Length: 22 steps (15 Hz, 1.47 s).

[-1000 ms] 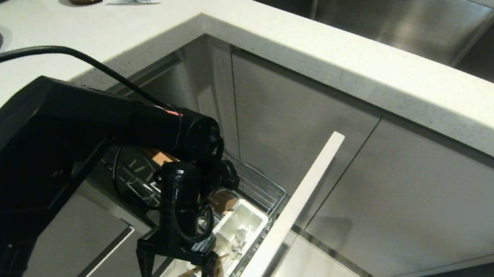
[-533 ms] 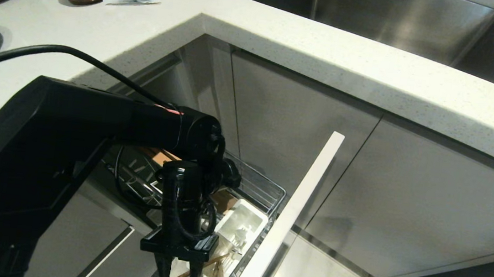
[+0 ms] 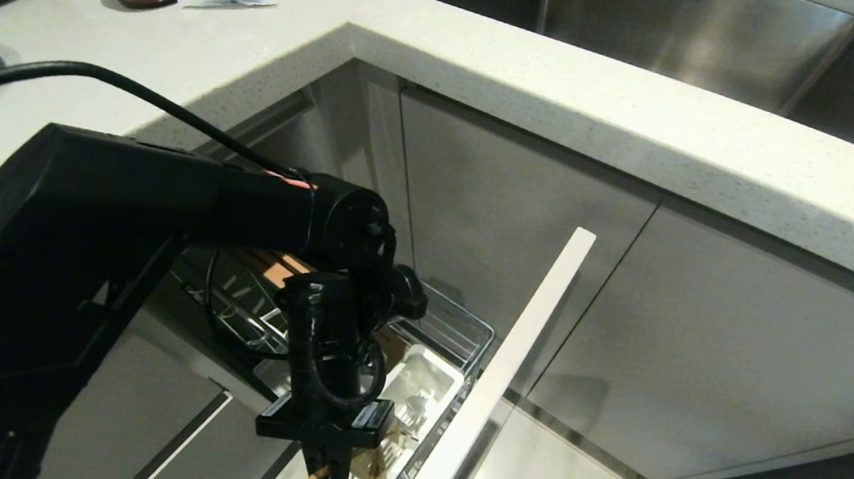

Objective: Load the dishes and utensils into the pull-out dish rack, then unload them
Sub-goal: Take the chopsticks out of the cupboard

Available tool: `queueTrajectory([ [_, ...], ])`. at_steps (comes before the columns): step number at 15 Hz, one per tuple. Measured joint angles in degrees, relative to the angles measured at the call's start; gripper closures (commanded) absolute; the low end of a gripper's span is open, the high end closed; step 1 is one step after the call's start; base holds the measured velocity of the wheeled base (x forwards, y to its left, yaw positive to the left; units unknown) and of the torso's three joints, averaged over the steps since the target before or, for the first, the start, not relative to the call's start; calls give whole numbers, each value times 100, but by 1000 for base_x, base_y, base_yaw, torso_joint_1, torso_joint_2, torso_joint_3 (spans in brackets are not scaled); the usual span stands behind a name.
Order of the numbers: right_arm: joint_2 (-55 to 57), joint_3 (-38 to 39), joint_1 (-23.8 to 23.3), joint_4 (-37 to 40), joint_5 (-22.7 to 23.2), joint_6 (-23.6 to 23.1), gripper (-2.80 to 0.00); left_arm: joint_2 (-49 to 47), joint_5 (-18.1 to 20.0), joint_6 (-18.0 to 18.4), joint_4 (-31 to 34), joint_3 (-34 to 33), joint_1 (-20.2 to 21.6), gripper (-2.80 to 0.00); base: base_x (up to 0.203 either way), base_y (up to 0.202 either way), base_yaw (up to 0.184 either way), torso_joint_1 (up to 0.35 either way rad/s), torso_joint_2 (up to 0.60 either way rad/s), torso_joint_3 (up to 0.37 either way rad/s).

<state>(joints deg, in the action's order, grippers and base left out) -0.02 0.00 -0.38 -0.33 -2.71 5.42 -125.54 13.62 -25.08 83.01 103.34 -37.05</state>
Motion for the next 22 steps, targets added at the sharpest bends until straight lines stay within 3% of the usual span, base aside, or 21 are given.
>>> queueTrajectory([
  [6,0,0,0,0,-1,0,0,825,-15,30,410,-34,-173,0,0,0,0,0,0,0],
  [17,0,0,0,0,-1,0,0,2577,-45,3,426,456,-770,0,0,0,0,0,0,0],
  [22,0,0,0,0,-1,0,0,3427,-426,-6,426,628,-871,0,0,0,0,0,0,0],
])
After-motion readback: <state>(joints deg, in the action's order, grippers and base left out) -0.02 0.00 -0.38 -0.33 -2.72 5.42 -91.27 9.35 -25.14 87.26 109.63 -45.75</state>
